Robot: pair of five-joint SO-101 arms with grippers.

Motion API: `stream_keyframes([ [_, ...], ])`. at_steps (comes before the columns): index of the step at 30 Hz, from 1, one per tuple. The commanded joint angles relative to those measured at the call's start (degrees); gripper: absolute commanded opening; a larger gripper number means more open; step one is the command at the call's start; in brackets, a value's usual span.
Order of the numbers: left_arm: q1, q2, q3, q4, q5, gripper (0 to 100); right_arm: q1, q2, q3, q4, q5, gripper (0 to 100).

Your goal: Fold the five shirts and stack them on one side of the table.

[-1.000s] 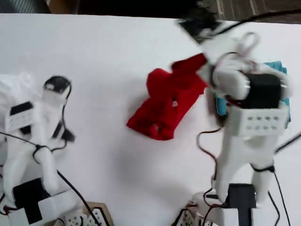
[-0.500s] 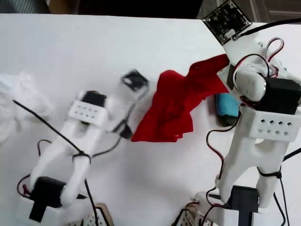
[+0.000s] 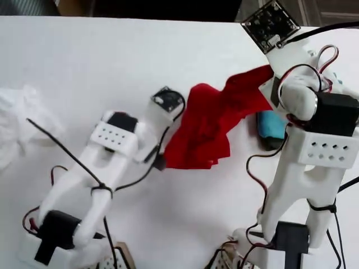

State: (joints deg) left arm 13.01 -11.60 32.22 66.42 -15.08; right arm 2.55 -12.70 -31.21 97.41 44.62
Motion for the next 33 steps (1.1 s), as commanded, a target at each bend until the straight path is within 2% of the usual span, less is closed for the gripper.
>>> stream_keyframes([
  [1,0.53,-2.11,-0.04,-1.93,0.7,29,0.22,-2.33,-0.18,-0.13,0.35,2.0],
  [6,3.96,-2.02,0.04,-2.29,0.53,29,0.13,-2.33,-0.18,-0.13,0.35,2.0],
  [11,7.82,-2.02,4.62,-7.56,0.53,29,0.31,-2.42,-0.18,-0.13,0.35,2.0],
  [19,7.65,-1.93,7.78,-12.48,0.44,29,0.31,-2.42,-0.18,-0.13,0.35,2.0],
  [23,5.01,3.08,6.73,-16.35,0.44,29,0.13,-2.42,-0.18,-0.13,0.35,2.0],
  [28,4.75,12.22,2.15,-14.68,0.44,25,0.4,-2.42,-0.18,-0.13,0.35,2.0],
  [33,4.48,14.24,-0.57,-14.51,0.44,21,0.31,-2.42,-0.09,-0.13,0.35,2.0],
])
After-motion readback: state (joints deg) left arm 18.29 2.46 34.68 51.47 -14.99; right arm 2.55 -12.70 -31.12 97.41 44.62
